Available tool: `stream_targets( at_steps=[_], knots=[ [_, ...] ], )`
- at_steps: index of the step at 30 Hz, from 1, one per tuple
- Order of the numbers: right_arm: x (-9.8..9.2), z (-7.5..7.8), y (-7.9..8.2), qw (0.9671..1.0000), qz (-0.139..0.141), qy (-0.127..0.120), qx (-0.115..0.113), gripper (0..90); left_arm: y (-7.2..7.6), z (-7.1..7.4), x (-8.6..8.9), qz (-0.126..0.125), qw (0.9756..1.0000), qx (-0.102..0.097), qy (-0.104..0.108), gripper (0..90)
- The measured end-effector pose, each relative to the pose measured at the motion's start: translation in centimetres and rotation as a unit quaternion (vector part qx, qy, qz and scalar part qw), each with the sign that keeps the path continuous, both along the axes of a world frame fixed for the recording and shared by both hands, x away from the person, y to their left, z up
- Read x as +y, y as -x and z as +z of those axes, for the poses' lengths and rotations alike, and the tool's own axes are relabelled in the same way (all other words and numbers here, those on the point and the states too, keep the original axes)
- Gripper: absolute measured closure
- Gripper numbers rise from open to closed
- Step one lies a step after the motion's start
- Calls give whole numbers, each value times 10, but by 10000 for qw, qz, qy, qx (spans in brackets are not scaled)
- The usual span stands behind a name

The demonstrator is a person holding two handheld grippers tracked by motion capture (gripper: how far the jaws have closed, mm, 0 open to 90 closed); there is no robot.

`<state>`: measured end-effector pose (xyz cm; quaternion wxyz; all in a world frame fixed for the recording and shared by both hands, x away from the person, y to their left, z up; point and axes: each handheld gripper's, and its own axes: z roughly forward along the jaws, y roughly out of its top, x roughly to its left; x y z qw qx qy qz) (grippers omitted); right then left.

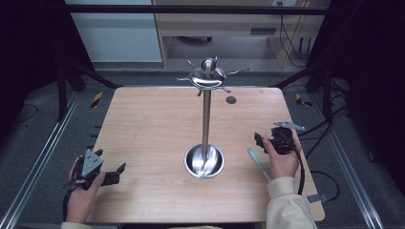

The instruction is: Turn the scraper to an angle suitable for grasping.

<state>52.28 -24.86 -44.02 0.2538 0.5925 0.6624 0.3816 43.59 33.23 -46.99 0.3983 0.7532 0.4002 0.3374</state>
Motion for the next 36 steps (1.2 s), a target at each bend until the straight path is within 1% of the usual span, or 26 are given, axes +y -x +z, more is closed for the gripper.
stream_targets(
  at_steps=[3,4,5,6,8,9,10,12,14,15,16,17,18,19,20,22,23,25,27,30,33,36],
  knots=[
    [0,5,6,9999,112,49,-86,234,1,0,0,0,10000,-12,-22,28],
    [0,5,6,9999,112,49,-86,234,1,0,0,0,10000,-12,-22,28],
    [2,8,9,9993,273,177,-187,249,2,1,0,7,10000,-27,-23,28],
    [4,9,9,9989,341,228,-209,253,2,1,1,6,10000,-23,-26,28],
    [7,10,10,9981,448,327,-251,262,2,0,1,5,10000,-25,-23,28],
    [7,10,10,9981,448,327,-251,262,2,0,1,5,10000,-25,-23,28],
    [13,10,11,9969,628,407,-251,280,1,0,1,-8,10000,-17,-39,28],
    [19,10,12,9954,782,501,-239,288,2,1,0,-22,10000,-20,-47,28],
    [25,9,13,9932,969,616,-181,307,2,1,0,-29,10000,-11,-71,28],
    [28,8,13,9918,1077,668,-175,321,2,1,0,-29,10000,-11,-71,28],
    [33,7,15,9899,1214,725,-113,336,2,1,0,-25,10000,-14,-82,28],
    [33,7,15,9899,1214,725,-113,336,2,1,0,-25,10000,-14,-82,28],
    [37,6,16,9880,1308,815,-111,351,2,1,0,-20,10000,-14,-87,28],
    [44,4,19,9831,1550,970,-81,393,1,0,-1,-18,9999,-5,-110,28],
    [47,3,19,9811,1671,971,-64,420,1,0,-1,-28,9999,2,-120,29],
    [54,1,21,9756,1948,1011,3,470,1,0,-2,-36,9999,7,-135,28],
    [57,-1,22,9717,2125,1027,42,499,1,0,-3,-58,9999,7,-159,28],
    [63,-3,23,9670,2317,1052,103,544,2,0,-3,-67,9998,8,-166,28],
    [68,-5,23,9602,2553,1127,144,598,2,0,-2,-68,9998,17,-170,28],
    [76,-7,24,9539,2769,1145,191,689,1,0,-3,-73,9998,31,-174,29],
    [81,-9,25,9496,2891,1173,294,758,2,-1,-3,-79,9998,43,-203,29],
    [84,-12,25,9446,3022,1218,402,838,1,-1,-4,-91,9996,54,-243,29]
  ],
)
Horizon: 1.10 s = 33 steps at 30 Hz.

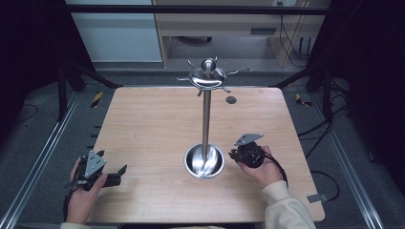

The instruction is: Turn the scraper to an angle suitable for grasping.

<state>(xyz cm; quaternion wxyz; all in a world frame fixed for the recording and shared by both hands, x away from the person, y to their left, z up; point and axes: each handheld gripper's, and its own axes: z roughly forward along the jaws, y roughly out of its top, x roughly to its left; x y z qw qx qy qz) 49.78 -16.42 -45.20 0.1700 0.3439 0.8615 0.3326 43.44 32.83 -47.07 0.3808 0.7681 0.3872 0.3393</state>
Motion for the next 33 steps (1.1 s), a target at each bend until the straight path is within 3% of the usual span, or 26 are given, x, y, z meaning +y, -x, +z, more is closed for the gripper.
stream_targets(
  at_steps=[4,13,20,33],
  knots=[
    [2,-2,0,9999,94,24,98,900,0,0,0,-9,10000,4,-1,29],
    [0,-8,-4,9993,62,159,324,900,0,0,-2,-40,10000,19,-55,29],
    [-13,-13,-12,9972,-420,291,553,900,-1,-1,-2,-47,10000,25,-65,29],
    [-35,-16,-20,9919,-1025,366,657,900,-1,-1,-2,-54,9999,44,-72,29]
  ],
)
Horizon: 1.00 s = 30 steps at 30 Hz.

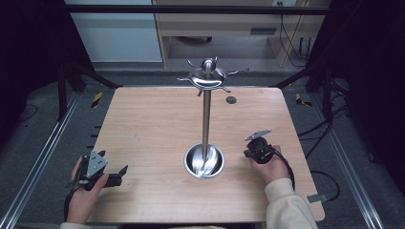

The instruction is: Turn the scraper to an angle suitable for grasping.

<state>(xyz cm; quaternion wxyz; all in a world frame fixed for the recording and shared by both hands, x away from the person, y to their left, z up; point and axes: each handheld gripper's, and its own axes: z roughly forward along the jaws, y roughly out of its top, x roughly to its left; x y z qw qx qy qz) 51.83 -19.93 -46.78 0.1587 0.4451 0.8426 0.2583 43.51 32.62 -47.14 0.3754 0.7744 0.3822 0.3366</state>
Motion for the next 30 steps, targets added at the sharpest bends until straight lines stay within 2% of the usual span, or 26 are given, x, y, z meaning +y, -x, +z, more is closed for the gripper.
stream_targets(
  at_steps=[7,15,26,30],
  knots=[
    [-8,-4,-4,9997,-199,137,99,900,0,-1,-1,-9,10000,10,-17,29],
    [-6,-7,-5,9995,-145,211,202,900,0,-1,-1,-18,10000,25,-20,29],
    [-10,-8,-7,9989,-286,296,211,900,0,-1,-1,-28,10000,43,-25,29],
    [-15,-8,-9,9981,-465,339,215,900,0,-1,-2,-29,10000,46,-32,29]
  ],
)
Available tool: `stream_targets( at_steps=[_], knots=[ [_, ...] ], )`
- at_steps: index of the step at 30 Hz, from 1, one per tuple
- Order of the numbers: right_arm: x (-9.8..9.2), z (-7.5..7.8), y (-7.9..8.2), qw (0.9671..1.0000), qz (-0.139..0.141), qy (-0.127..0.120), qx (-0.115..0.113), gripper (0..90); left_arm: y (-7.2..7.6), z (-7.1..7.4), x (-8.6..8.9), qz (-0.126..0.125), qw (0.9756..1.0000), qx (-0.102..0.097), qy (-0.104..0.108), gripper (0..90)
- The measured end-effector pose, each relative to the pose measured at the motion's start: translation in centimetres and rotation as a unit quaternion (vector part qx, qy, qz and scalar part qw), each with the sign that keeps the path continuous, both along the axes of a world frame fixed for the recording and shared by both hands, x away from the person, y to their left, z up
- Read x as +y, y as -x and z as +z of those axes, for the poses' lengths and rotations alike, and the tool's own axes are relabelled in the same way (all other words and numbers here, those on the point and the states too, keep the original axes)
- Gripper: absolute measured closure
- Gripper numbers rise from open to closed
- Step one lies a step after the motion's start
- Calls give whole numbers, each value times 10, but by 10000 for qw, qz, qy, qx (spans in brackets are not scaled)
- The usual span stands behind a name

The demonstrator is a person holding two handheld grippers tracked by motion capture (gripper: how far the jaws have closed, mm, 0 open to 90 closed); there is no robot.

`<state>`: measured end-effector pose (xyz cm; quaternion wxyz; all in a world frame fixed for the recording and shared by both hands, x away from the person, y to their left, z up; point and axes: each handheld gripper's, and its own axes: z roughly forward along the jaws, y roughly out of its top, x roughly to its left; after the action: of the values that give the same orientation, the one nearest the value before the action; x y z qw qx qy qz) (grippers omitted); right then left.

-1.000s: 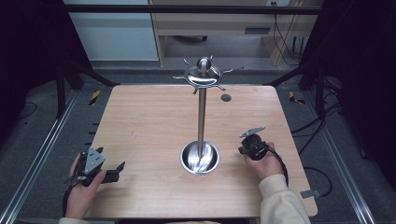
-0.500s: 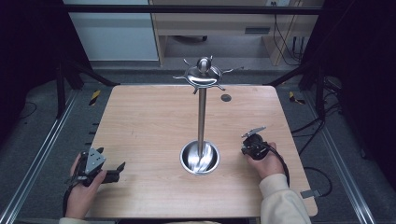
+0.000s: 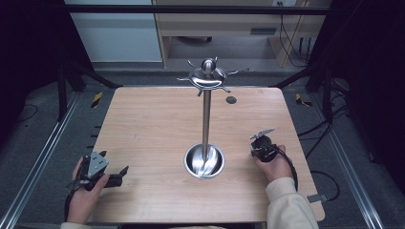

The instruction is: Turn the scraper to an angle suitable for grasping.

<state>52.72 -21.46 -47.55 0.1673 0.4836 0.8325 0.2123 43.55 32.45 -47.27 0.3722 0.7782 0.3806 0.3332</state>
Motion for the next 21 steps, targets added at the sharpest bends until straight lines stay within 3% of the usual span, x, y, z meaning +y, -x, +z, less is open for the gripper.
stream_targets(
  at_steps=[6,21],
  knots=[
    [-10,0,-2,9998,-204,-75,-3,900,0,0,0,-14,10000,4,-12,29],
    [-15,2,-2,9994,-276,-193,-64,898,0,-1,-1,-35,10000,31,-23,29]
  ],
)
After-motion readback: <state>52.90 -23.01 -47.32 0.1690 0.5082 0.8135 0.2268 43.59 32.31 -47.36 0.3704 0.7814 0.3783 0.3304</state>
